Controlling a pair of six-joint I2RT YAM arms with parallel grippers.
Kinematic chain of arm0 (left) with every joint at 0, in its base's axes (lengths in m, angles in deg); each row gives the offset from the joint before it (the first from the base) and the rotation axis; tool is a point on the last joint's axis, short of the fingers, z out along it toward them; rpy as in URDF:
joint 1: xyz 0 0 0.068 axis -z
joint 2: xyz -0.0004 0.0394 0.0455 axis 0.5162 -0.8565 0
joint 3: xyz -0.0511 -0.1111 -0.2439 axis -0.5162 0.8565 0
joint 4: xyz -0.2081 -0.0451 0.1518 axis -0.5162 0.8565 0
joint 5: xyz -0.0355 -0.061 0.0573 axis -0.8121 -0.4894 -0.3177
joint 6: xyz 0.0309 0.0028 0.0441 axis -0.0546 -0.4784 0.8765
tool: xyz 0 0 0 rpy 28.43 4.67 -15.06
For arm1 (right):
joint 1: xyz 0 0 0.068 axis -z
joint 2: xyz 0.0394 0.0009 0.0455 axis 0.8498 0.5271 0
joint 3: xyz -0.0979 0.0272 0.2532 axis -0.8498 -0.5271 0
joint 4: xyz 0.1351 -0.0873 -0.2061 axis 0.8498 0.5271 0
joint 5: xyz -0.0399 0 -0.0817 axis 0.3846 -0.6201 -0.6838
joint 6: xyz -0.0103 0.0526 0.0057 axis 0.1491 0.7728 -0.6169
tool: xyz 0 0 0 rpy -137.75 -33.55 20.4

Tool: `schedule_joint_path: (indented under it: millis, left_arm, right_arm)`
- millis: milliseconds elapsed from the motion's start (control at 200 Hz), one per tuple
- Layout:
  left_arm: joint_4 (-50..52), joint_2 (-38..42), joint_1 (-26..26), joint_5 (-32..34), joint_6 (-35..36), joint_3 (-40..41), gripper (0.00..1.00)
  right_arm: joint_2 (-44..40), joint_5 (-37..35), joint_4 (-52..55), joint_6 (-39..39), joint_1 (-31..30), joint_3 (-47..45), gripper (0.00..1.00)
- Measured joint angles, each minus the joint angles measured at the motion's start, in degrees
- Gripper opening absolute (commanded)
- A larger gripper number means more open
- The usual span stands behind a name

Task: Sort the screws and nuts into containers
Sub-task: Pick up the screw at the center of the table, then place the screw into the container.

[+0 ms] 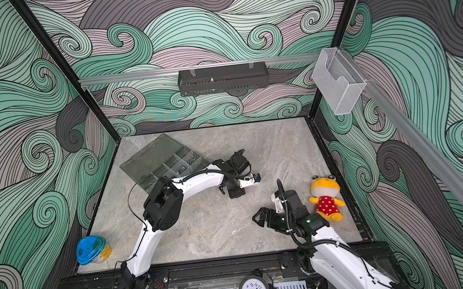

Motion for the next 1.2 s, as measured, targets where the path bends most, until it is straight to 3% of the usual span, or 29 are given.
schedule_joint_path:
  millis: [240, 460, 590, 781, 941, 1201]
  left_arm:
    - [-3.3, 9.8, -4.4, -2.3, -3.3, 11.2, 0.06]
    - [-7.1, 28.3, -18.1, -3.8, -6.4, 20.2, 0.06]
    - [-9.0, 35.0, -27.1, -2.3, -8.4, 25.8, 0.06]
    - [-9.0, 36.3, -38.1, 2.4, -12.0, 33.1, 0.06]
    - [-9.0, 36.2, -45.7, 4.7, -14.9, 34.2, 0.06]
    - [-9.4, 34.2, -49.2, 6.8, -16.9, 34.6, 0.07]
  right_arm:
    - [4.5, 0.0, -0.6, -2.6, 0.0, 5.3, 1.00]
    - [15.8, 1.5, -5.5, -5.6, -1.0, 14.9, 0.99]
    - [22.3, 1.7, -8.5, -6.4, -5.2, 20.5, 1.00]
    - [27.0, 2.0, -13.5, -6.1, -12.5, 23.9, 1.00]
    - [27.6, 2.1, -15.8, -4.9, -13.7, 22.6, 1.00]
    - [25.8, 1.0, -16.1, -4.3, -13.6, 19.9, 1.00]
